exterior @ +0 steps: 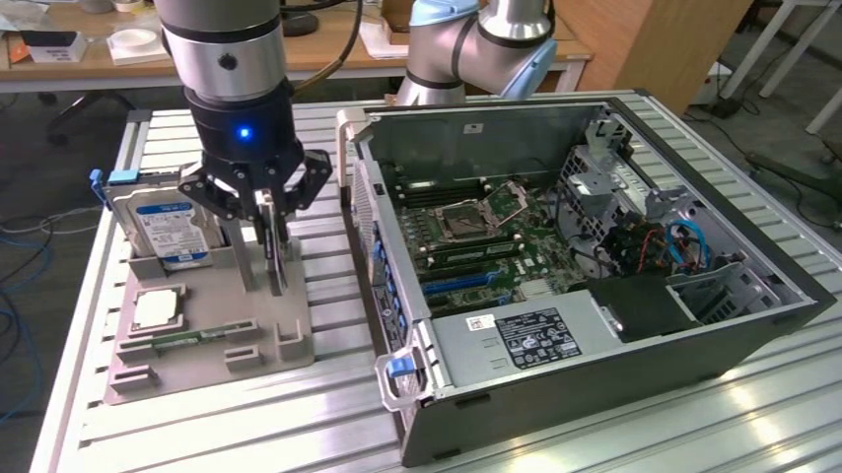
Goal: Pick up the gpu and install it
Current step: 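Pick up the gpu and move the gpu toward the slot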
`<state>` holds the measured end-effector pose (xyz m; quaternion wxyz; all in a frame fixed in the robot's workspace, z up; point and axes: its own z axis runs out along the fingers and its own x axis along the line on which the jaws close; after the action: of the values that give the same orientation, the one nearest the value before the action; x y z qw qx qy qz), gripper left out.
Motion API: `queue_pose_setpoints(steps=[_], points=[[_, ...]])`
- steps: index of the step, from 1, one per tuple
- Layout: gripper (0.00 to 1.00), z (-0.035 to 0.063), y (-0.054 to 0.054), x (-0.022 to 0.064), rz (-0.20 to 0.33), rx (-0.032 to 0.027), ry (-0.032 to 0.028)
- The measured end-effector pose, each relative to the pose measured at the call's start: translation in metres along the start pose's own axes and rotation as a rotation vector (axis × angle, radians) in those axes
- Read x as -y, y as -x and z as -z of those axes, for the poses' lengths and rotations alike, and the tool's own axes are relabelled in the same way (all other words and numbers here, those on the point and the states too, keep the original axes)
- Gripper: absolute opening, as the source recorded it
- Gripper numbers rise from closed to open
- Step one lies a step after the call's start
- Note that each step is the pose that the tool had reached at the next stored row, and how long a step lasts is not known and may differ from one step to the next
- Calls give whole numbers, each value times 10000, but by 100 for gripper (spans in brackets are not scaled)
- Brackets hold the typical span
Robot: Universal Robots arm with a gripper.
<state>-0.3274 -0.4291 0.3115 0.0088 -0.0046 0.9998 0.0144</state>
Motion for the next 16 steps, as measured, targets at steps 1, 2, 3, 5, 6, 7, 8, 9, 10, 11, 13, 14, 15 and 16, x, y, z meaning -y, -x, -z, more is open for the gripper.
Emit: queue_pose_setpoints(steps=[1, 2, 3, 5, 6, 7, 8, 9, 10, 11, 13, 14, 15, 16], points=[[27, 3, 0, 0, 0, 1, 0], [27, 5, 0, 0, 0, 1, 1], [27, 8, 0, 0, 0, 1, 0], [27, 13, 0, 0, 0, 1, 0], [27, 15, 0, -1, 0, 0, 0], [27, 17, 0, -1, 0, 1, 1], [27, 21, 0, -1, 0, 0, 0], [27, 23, 0, -1, 0, 1, 0], [27, 25, 1, -1, 0, 1, 0], [27, 27, 1, -1, 0, 1, 0], [27, 32, 1, -1, 0, 0, 0], [27, 35, 1, -1, 0, 0, 0], [27, 37, 1, -1, 0, 0, 0], [27, 39, 1, -1, 0, 1, 1]])
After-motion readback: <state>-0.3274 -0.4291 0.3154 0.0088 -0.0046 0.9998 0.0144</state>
